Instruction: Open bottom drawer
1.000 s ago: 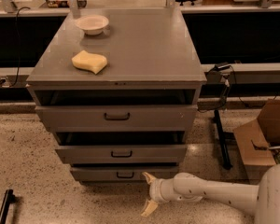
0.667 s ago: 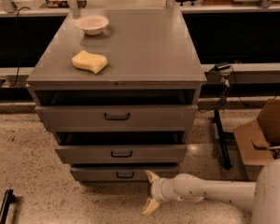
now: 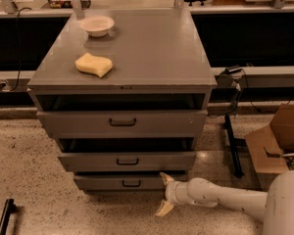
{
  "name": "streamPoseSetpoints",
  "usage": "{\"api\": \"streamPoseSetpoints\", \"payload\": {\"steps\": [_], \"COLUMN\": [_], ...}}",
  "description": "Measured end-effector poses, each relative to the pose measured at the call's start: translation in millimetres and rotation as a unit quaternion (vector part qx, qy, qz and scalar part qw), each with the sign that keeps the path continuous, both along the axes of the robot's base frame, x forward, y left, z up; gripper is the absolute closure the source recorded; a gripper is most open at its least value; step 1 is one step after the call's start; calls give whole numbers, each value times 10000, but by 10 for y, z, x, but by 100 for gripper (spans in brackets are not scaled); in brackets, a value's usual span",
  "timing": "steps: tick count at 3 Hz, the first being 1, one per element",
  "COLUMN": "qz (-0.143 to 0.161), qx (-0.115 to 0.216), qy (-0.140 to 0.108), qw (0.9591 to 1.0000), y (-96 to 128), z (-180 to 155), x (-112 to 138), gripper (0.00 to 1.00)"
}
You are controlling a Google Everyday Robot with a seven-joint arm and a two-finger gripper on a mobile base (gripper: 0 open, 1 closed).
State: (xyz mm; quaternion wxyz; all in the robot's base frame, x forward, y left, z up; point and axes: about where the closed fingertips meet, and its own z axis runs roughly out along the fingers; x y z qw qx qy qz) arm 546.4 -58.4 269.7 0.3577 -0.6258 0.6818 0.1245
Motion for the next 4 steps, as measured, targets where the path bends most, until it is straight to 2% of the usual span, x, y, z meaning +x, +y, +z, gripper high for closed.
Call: {"api": "streamPoseSetpoints", "payload": {"steps": [2, 4], "qz": [-4, -231], "qx": [-35, -271], "qy": [293, 507], "qw": [9996, 9981], "y": [-145, -299], "z": [-251, -619], "x": [396, 567], "gripper": [0, 0]}}
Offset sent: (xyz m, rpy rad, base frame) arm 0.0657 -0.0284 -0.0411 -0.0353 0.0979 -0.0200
